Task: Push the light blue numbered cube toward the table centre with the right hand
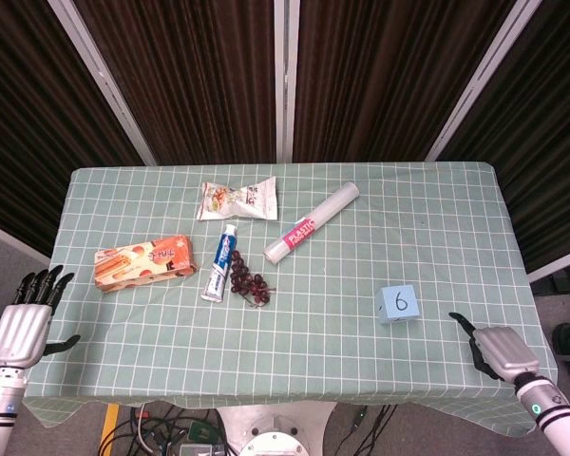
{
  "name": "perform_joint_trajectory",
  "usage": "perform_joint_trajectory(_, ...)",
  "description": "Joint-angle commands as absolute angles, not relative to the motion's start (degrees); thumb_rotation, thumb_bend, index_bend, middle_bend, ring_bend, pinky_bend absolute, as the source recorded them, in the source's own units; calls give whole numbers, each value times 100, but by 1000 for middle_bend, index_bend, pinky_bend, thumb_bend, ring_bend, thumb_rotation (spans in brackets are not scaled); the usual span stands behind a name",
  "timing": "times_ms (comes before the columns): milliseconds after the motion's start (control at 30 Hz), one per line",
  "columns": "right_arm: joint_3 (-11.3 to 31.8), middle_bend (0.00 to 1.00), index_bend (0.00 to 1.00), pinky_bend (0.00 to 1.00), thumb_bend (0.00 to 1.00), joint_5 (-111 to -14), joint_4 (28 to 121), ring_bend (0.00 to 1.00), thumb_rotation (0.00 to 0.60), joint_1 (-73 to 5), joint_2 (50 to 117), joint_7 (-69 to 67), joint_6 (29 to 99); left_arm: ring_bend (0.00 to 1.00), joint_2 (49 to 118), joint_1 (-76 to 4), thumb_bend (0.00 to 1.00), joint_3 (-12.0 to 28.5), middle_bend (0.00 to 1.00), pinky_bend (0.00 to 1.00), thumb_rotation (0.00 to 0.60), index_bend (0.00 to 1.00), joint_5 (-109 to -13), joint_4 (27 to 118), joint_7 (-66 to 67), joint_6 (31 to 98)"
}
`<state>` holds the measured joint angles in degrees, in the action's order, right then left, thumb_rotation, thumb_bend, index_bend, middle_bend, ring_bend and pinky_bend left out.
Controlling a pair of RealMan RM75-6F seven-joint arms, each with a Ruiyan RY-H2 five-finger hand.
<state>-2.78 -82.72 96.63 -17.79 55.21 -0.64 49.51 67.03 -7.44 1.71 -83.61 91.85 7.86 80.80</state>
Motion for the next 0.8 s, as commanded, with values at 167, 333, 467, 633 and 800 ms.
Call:
perform_joint_trajectory(167,-227,904,0,760,1000,-8004,9783,815,600,-2213,5557,160,4424,0,6702,-730,41,154,0,7,600,89,-8333,9124,732,8059)
perform_joint_trajectory(333,-209,904,0,760,1000,-7849,9839,815,600,-2451,5578,355,4142,0,6732,-727,42,157,0,7,600,90,-8306,9060,690,8045)
perform_joint_trajectory(467,-224,904,0,760,1000,-7760,9861,815,600,-2581,5646,448,3985,0,6744,-731,41,160,0,7,600,90,-8299,9028,676,8039)
perform_joint_trajectory(633,-253,905,0,760,1000,-7724,9912,815,600,-2708,5760,544,3878,0,6745,-730,42,159,0,7,600,89,-8307,9014,667,8046)
perform_joint_trajectory(800,-258,905,0,760,1000,-7749,10048,815,600,-2841,5802,653,3823,0,6746,-728,41,165,0,7,600,89,-8312,8991,638,8059)
